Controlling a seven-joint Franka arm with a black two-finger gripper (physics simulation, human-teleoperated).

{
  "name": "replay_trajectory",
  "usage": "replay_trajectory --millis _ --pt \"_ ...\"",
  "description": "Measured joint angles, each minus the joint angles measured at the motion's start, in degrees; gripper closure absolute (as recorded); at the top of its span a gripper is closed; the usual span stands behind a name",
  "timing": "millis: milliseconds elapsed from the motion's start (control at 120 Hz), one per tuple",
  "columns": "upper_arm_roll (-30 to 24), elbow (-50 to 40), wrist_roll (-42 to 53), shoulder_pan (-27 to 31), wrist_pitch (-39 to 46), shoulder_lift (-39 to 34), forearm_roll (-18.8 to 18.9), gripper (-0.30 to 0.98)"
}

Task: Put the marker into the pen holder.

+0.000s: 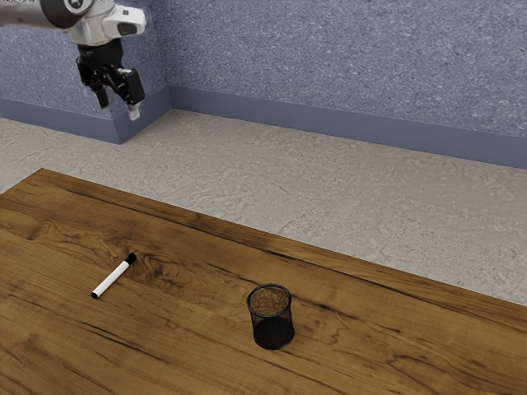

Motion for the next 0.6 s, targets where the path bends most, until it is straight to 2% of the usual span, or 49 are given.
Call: replay_trajectory --millis 383,433,600 --pt "-0.4 2.3 -1.1 0.7 -1.0 0.7 -2.1 0.02" --pt "-0.3 3.9 -1.3 0.9 -0.8 4.2 -1.6 0.02" --pt "-0.7 5.6 -1.5 7.2 0.5 16.8 -2.2 0.02"
